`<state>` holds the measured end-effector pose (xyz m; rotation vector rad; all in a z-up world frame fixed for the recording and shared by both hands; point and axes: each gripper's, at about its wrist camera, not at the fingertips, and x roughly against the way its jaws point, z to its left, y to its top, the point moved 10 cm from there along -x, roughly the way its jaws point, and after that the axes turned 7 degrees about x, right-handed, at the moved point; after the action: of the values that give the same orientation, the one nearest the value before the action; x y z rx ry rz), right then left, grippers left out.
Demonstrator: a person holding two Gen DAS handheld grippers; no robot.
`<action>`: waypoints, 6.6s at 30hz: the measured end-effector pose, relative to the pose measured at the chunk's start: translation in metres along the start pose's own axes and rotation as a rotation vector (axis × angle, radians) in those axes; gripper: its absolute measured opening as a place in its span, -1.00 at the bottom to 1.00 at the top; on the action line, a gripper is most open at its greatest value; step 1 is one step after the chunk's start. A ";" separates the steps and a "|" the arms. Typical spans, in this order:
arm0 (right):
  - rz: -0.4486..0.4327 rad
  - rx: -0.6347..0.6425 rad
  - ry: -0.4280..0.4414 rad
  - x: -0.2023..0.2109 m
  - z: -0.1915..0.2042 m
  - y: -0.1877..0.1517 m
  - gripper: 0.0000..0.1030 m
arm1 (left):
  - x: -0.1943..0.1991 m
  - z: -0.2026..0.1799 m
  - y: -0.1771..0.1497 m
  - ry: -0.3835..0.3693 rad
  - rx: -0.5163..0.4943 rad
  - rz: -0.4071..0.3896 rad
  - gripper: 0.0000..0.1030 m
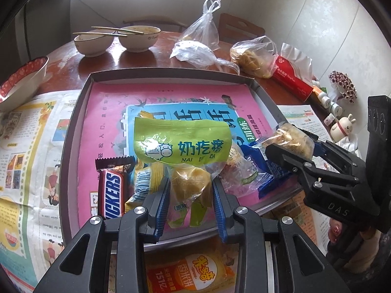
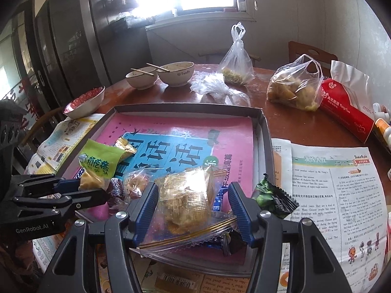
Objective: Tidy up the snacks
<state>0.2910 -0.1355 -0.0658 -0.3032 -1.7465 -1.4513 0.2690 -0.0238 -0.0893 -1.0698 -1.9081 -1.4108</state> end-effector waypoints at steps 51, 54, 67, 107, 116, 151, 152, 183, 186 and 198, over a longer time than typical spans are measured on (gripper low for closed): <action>0.001 -0.019 -0.010 0.008 0.004 -0.009 0.17 | 0.001 -0.009 0.000 0.010 -0.054 0.034 -0.25; 0.004 -0.014 -0.006 0.008 0.007 -0.007 0.17 | 0.003 -0.007 -0.002 0.010 -0.052 0.036 -0.24; -0.045 -0.014 -0.021 0.028 0.008 0.007 0.18 | 0.021 -0.004 0.007 0.014 -0.047 -0.003 -0.19; -0.121 -0.066 -0.038 0.064 0.006 0.004 0.49 | 0.049 0.003 0.000 0.034 -0.044 -0.072 0.30; -0.142 -0.074 -0.039 0.073 0.008 0.002 0.56 | 0.055 0.004 -0.006 0.042 -0.039 -0.079 0.39; -0.168 -0.054 0.002 0.094 0.029 -0.024 0.68 | 0.068 0.003 -0.045 0.051 -0.108 -0.073 0.39; -0.167 -0.054 0.004 0.095 0.029 -0.024 0.68 | 0.068 0.002 -0.045 0.049 -0.112 -0.073 0.39; -0.092 -0.079 0.031 0.084 0.043 -0.057 0.71 | 0.059 -0.006 -0.079 0.026 -0.293 -0.013 0.42; -0.082 -0.086 0.030 0.081 0.044 -0.062 0.71 | 0.054 -0.002 -0.083 0.048 -0.306 -0.001 0.42; -0.062 -0.084 0.020 0.076 0.047 -0.068 0.71 | 0.045 0.003 -0.082 0.102 -0.401 0.011 0.42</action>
<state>0.1788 -0.1373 -0.0593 -0.2795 -1.6950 -1.5705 0.1763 -0.0200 -0.0980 -1.1565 -1.5812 -1.8545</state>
